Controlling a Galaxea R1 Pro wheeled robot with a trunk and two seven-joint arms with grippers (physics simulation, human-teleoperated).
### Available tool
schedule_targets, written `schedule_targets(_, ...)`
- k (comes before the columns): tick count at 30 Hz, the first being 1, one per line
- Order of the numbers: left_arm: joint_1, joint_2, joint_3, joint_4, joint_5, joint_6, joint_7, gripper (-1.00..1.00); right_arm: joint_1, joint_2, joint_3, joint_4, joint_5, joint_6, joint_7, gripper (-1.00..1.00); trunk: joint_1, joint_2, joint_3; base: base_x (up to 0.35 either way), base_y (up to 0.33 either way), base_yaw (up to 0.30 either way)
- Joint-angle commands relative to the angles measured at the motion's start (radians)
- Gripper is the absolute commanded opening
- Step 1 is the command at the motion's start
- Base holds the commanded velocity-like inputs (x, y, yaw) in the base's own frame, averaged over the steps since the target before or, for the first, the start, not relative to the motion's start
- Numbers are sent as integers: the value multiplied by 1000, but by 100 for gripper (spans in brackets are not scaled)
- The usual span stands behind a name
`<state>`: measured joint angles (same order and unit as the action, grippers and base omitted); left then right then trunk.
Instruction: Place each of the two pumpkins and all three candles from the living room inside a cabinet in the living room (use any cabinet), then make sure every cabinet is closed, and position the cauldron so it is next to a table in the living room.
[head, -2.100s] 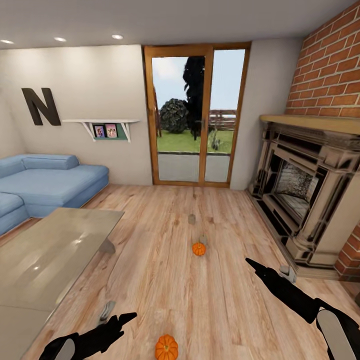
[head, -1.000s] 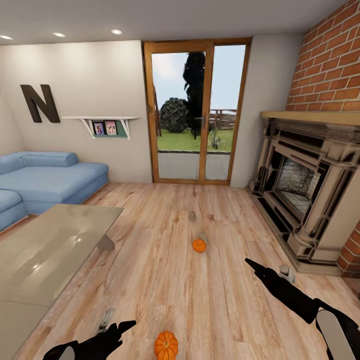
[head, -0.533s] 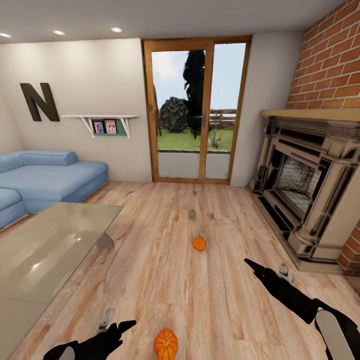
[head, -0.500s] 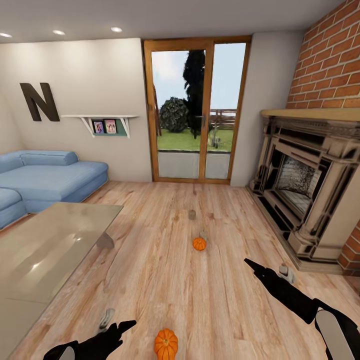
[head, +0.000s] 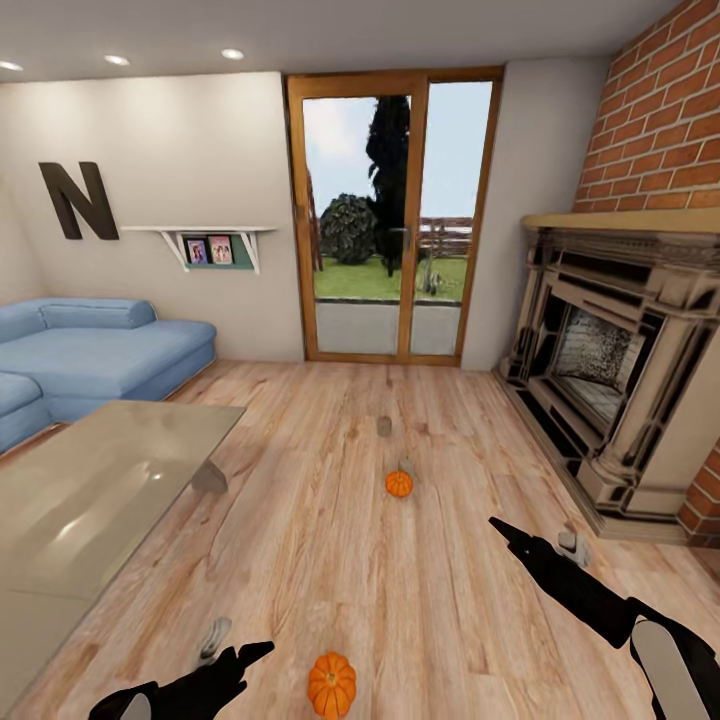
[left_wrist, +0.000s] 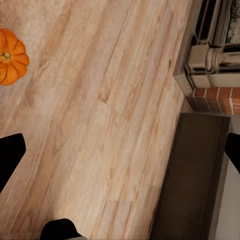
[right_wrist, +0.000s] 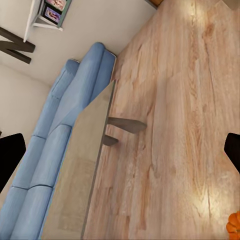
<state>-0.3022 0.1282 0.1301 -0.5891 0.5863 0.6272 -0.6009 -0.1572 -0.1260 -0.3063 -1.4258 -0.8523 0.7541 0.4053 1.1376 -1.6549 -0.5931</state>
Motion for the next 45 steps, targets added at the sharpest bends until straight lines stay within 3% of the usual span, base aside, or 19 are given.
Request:
schedule_targets(1,-1,0,2,0,3,7,-1,100,-1,0,-2,0,-1,6,3,100,4,-8,-4,0,0,0)
schedule_targets(45,0,-9,-7,0,-3,5,1,100,-1,0,-4,4,-5,7,4,100,173,-316,-142,0,0,0)
